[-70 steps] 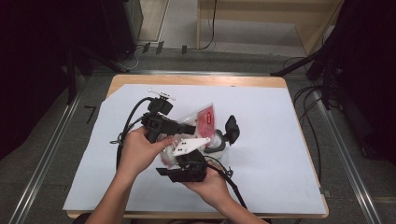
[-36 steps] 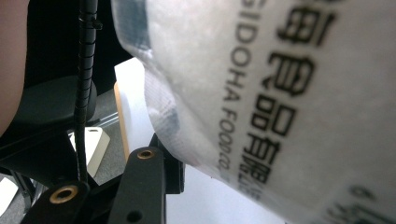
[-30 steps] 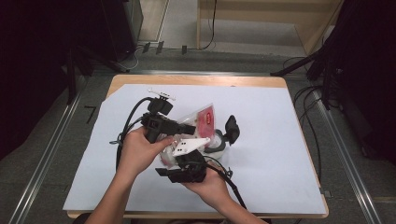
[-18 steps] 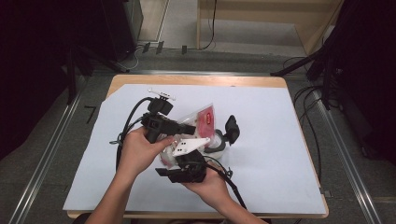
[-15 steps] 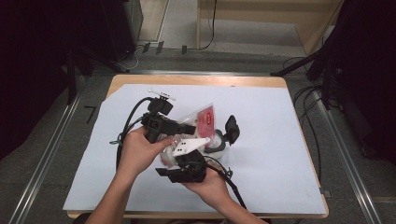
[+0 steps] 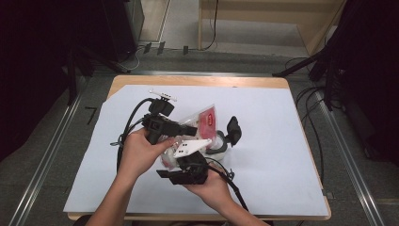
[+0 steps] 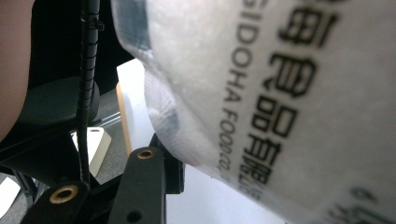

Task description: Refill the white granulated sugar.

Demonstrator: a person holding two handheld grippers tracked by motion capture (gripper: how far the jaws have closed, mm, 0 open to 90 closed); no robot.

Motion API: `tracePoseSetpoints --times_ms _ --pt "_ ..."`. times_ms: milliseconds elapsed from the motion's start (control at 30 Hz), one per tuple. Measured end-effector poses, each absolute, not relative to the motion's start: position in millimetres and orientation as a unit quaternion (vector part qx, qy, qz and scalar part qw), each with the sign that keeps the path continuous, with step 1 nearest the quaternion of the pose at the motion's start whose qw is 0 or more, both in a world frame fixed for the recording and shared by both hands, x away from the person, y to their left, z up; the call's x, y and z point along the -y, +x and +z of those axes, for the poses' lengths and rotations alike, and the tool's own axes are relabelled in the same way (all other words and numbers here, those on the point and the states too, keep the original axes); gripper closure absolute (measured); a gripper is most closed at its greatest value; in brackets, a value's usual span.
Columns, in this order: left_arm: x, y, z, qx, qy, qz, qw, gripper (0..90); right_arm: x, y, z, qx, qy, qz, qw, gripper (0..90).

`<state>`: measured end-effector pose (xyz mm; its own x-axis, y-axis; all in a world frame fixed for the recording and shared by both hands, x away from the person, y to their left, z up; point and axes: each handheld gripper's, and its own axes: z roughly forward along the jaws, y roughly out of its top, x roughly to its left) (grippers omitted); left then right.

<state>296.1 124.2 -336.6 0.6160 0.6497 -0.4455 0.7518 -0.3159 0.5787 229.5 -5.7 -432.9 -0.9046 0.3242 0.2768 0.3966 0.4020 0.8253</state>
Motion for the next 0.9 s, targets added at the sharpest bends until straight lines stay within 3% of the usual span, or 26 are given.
tracePoseSetpoints --times_ms 900 --pt "-123.5 295.4 -336.1 -0.433 0.809 -0.064 0.393 73.3 5.8 229.4 -432.4 0.837 -0.215 -0.502 0.039 63.1"
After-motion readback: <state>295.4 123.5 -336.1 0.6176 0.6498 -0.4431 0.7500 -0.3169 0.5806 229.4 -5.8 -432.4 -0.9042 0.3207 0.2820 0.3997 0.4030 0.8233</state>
